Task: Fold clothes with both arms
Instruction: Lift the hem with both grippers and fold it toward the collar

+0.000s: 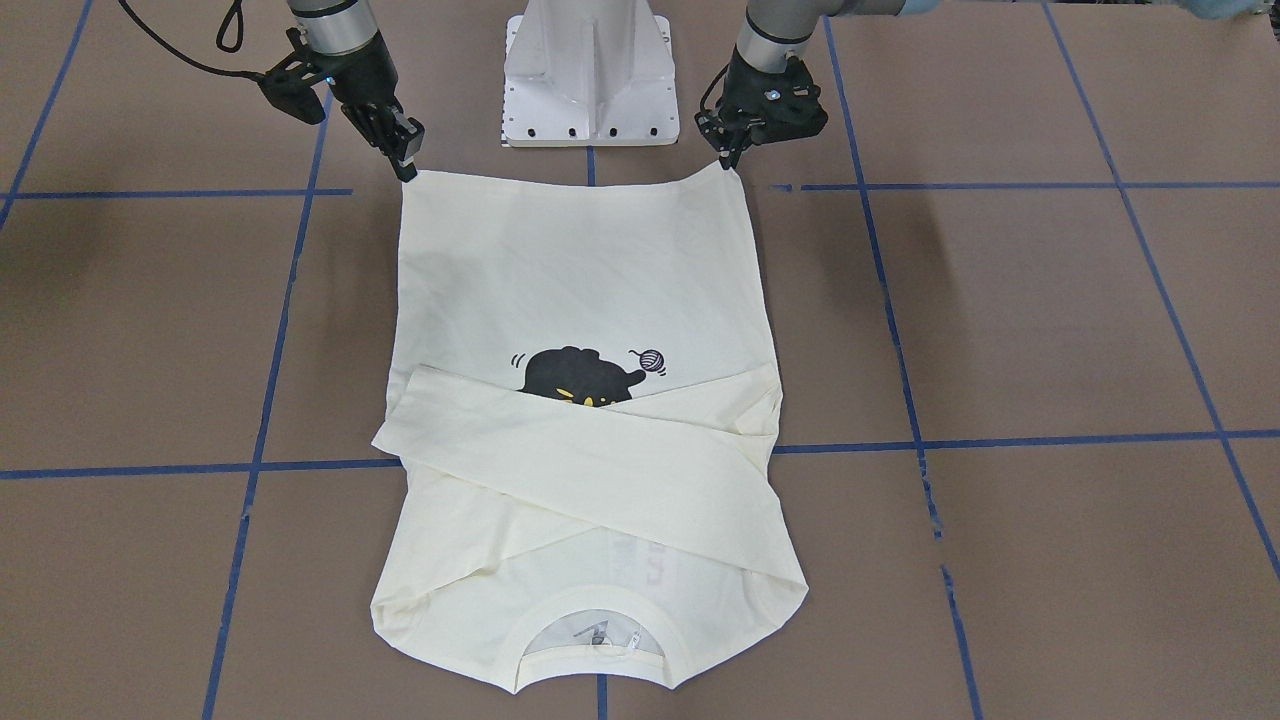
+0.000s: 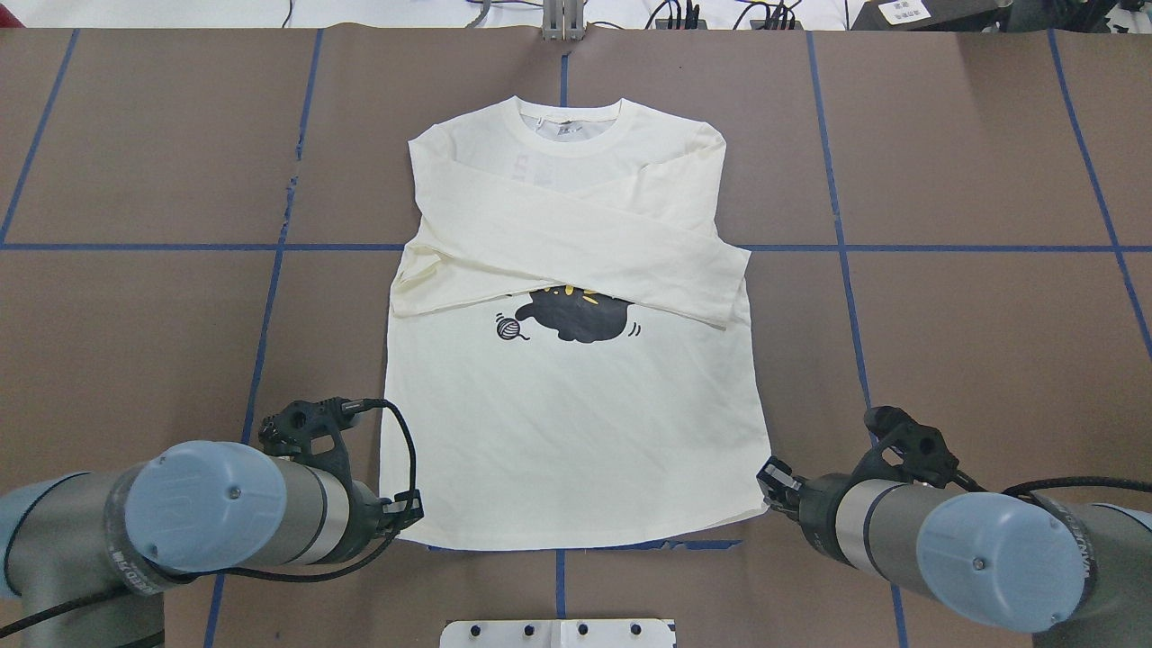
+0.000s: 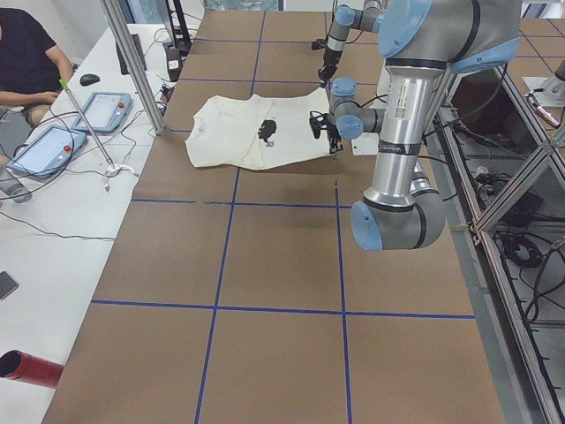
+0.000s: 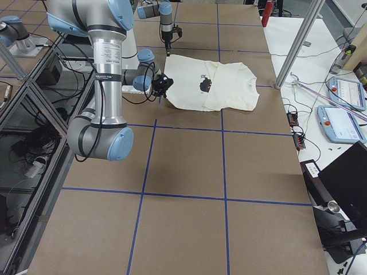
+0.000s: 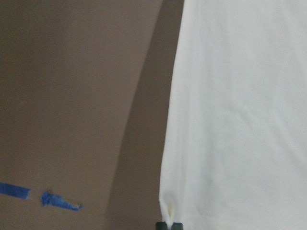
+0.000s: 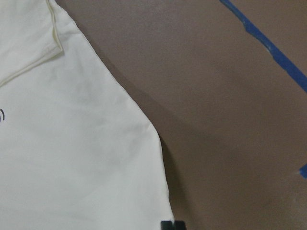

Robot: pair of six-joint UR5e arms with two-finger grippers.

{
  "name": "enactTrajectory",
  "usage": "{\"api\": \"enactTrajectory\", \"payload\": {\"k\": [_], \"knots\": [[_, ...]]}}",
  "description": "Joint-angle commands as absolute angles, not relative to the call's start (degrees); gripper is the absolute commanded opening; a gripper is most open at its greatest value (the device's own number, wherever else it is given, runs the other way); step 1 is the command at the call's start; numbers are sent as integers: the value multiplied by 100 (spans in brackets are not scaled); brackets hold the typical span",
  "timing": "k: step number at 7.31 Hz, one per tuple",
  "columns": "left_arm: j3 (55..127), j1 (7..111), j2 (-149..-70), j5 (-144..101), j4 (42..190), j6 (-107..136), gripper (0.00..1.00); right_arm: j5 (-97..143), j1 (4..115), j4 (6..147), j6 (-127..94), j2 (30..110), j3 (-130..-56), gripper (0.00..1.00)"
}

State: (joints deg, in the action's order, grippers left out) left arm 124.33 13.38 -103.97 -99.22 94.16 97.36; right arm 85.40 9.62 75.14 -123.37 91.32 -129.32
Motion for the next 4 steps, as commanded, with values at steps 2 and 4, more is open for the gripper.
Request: {"api": "enactTrajectory", "payload": {"k": [2,4], "knots": [[12998,1117,-10389,-9923,9246,10090,0,8569,590,7523,-12322,9649,-13534,0],[13034,1072,-10476,-9914,9229,10257,0,8561,789,7523,-12314,9607,-13632,0]]}}
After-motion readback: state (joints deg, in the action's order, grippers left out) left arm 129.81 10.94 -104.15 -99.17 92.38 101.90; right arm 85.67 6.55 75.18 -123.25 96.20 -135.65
